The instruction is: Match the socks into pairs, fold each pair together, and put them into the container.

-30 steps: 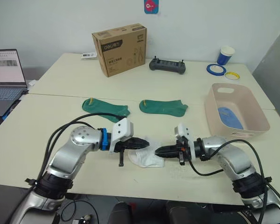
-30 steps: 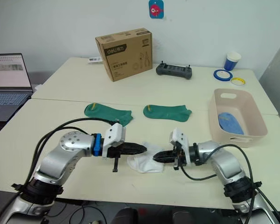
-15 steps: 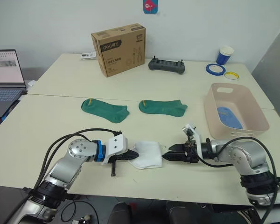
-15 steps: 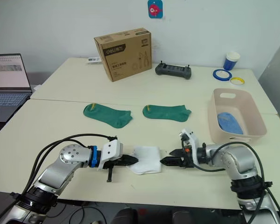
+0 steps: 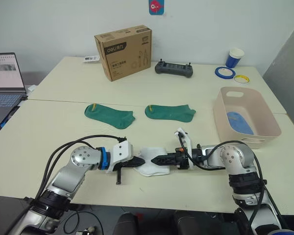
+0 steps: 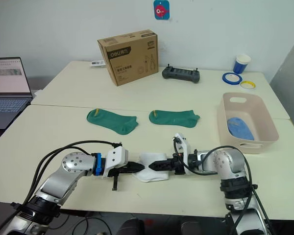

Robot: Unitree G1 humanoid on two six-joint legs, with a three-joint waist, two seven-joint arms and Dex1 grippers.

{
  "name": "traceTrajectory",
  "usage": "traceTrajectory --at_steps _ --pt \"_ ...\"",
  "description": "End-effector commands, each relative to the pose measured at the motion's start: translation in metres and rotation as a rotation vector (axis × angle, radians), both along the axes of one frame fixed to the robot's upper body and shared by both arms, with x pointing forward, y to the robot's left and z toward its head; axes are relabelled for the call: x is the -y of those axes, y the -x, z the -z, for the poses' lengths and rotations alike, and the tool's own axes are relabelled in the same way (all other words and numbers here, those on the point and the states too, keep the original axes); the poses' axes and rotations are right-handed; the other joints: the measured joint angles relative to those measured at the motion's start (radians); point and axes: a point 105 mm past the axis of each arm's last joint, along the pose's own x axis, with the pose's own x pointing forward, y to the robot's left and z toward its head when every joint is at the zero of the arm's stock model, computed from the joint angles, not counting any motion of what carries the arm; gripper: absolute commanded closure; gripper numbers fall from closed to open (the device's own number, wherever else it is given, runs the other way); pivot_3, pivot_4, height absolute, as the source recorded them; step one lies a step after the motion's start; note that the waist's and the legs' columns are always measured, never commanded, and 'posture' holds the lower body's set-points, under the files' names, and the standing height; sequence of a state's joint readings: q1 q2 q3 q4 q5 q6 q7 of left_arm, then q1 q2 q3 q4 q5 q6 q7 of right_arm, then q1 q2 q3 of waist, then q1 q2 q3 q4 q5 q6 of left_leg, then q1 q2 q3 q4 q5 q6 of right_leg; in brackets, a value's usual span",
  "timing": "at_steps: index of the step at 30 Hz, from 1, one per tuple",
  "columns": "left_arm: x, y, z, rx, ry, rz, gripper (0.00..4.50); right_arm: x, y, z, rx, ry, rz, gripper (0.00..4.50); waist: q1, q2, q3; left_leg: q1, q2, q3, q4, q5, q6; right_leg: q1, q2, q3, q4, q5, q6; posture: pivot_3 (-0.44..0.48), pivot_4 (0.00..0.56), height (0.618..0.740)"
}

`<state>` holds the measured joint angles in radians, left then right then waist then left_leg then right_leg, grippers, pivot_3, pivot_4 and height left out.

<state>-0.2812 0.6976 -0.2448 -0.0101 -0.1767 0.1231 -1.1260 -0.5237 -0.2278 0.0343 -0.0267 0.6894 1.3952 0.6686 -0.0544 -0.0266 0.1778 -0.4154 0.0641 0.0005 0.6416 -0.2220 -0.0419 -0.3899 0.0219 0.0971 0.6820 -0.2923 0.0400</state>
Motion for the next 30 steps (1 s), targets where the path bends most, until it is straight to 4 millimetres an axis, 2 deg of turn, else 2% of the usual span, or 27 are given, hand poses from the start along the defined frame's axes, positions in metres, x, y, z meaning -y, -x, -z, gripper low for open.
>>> traceTrajectory --at_steps 1,8,11,14,17,21,26,28,30 --pt "-0.008 -0.001 0.007 -0.028 -0.024 -0.045 4.50 -0.003 -0.004 -0.009 0.038 -0.024 -0.001 2.00 0.000 0.000 0.000 0.000 0.000 0.000 0.000 0.000 0.000 0.000 0.000 0.000 0.000 0.000 0.000 0.000 0.150 0.740" --pt "-0.004 0.000 0.000 -0.036 0.017 -0.036 4.50 -0.003 -0.005 -0.011 0.044 -0.036 0.012 4.48 -0.001 0.000 0.000 0.000 0.000 0.000 0.000 0.000 0.000 0.000 0.000 0.000 0.000 0.000 0.000 0.000 0.150 0.740" --pt "-0.001 0.001 -0.015 -0.030 0.093 -0.022 4.50 0.000 -0.005 -0.013 0.061 -0.038 0.016 4.48 -0.001 0.000 0.000 -0.001 0.000 0.000 0.000 0.000 0.000 -0.001 0.000 0.000 0.000 0.000 0.000 0.000 0.150 0.740" --pt "0.000 0.007 -0.034 -0.032 0.158 -0.008 3.87 0.006 -0.010 -0.022 0.098 -0.051 0.040 4.50 -0.002 0.000 0.001 -0.002 0.000 0.000 0.000 0.000 0.000 -0.002 0.000 0.000 0.000 0.000 0.000 0.000 0.150 0.740" --pt "0.000 0.015 -0.068 -0.052 0.252 0.005 2.90 0.018 -0.015 -0.049 0.190 -0.094 0.074 4.50 -0.002 0.000 0.001 -0.006 0.000 0.000 -0.001 0.000 0.000 -0.006 0.000 0.000 0.000 0.000 0.000 0.000 0.150 0.740" --pt "0.004 0.015 -0.113 -0.072 0.380 -0.016 1.56 0.035 -0.019 -0.083 0.314 -0.126 0.143 4.50 -0.001 0.000 0.001 -0.016 0.000 -0.001 0.000 0.000 0.000 -0.015 0.000 -0.001 0.001 0.000 0.001 0.000 0.150 0.740" --pt "0.014 -0.004 -0.155 -0.027 0.492 -0.040 0.02 0.065 -0.030 -0.119 0.500 -0.104 0.289 4.50 0.002 0.000 0.001 -0.016 -0.001 -0.002 0.000 0.000 0.000 -0.015 0.000 -0.001 0.000 0.000 0.001 0.000 0.150 0.740" --pt "0.023 -0.012 -0.169 0.005 0.529 -0.041 0.02 0.082 -0.036 -0.134 0.576 -0.076 0.358 4.50 0.002 0.000 0.001 -0.016 -0.001 -0.001 0.001 0.000 0.000 -0.015 0.000 -0.001 0.000 0.001 0.002 0.000 0.150 0.740" --pt "0.039 -0.017 -0.184 0.044 0.562 -0.009 0.02 0.108 -0.044 -0.153 0.685 0.001 0.456 4.50 0.005 0.000 0.001 -0.016 -0.001 -0.001 0.002 0.000 0.000 -0.015 0.000 0.000 -0.001 0.002 0.002 0.000 0.150 0.740"
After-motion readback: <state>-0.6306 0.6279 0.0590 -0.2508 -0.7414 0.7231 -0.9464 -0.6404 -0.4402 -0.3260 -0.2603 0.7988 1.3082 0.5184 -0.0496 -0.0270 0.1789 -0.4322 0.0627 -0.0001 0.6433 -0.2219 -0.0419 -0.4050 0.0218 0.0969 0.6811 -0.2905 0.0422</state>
